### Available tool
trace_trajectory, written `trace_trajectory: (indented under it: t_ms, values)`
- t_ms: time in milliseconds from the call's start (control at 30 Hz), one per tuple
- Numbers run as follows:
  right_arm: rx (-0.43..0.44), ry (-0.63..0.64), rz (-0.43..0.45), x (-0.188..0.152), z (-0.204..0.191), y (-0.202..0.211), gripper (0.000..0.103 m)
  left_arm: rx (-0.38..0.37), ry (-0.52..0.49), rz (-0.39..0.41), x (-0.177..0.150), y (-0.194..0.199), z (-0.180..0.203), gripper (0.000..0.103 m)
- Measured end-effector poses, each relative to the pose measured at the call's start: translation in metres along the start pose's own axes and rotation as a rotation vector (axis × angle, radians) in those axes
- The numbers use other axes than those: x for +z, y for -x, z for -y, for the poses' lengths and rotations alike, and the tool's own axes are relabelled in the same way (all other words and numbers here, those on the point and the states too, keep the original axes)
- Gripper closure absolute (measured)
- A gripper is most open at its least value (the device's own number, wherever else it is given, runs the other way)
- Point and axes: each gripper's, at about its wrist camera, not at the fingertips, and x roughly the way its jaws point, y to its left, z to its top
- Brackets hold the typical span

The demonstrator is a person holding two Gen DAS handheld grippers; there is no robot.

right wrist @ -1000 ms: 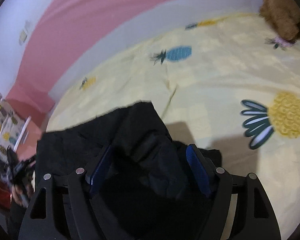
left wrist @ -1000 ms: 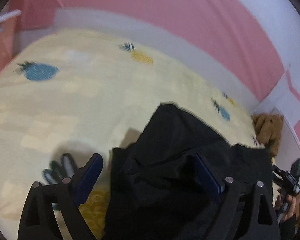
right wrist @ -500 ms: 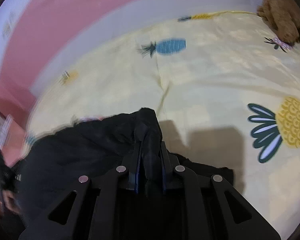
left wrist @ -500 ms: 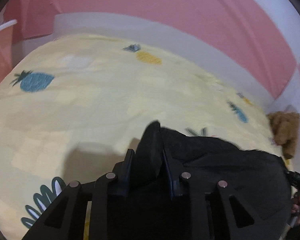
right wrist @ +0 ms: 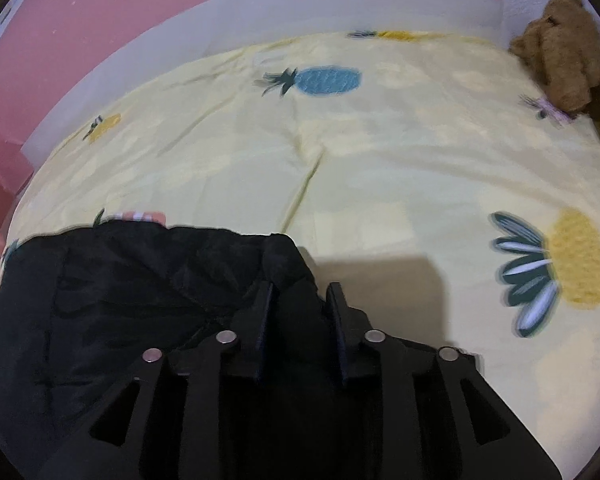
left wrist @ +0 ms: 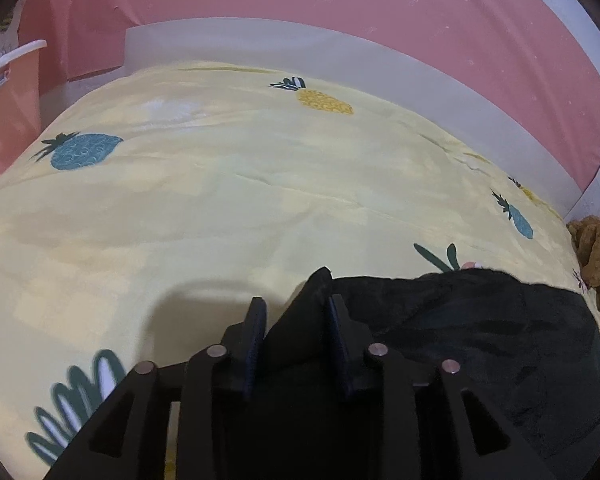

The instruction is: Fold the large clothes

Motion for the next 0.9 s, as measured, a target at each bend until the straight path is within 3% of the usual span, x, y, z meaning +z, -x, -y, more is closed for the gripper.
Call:
trace_trajectory:
  t_ms: [100, 233, 333, 400, 533, 633, 900]
  values:
    - [-0.011, -0.001, 0.096, 0.008, 0.002, 0.044, 0.065, -0.001, -0.018, 0.023, 0.011, 0.025, -0.002, 0.061]
    - [0.007, 0.027, 0.213, 0.012, -0.014, 0.097, 0.057, 0.016, -0.018, 0.117, 0.026, 0.070, -0.006, 0.053]
    - [0.079, 0.092, 0.199, 0.003, -0.050, 0.099, 0.054, -0.008, -0.023, 0.164, 0.030, 0.095, 0.007, 0.048]
    - [0.109, 0.150, 0.148, -0.004, -0.076, 0.083, 0.054, -0.081, -0.082, 0.156, 0.025, 0.101, 0.037, 0.047]
    - [0.086, 0.208, 0.028, -0.011, -0.109, 0.028, 0.054, -0.203, -0.250, 0.058, 0.005, 0.070, 0.112, 0.047]
    - [0.044, 0.234, 0.006, -0.012, -0.114, 0.001, 0.054, -0.172, -0.293, -0.050, -0.007, 0.019, 0.134, 0.047]
    - [0.038, 0.229, -0.009, -0.013, -0.110, -0.040, 0.054, -0.110, -0.292, -0.017, -0.015, -0.028, 0.135, 0.046]
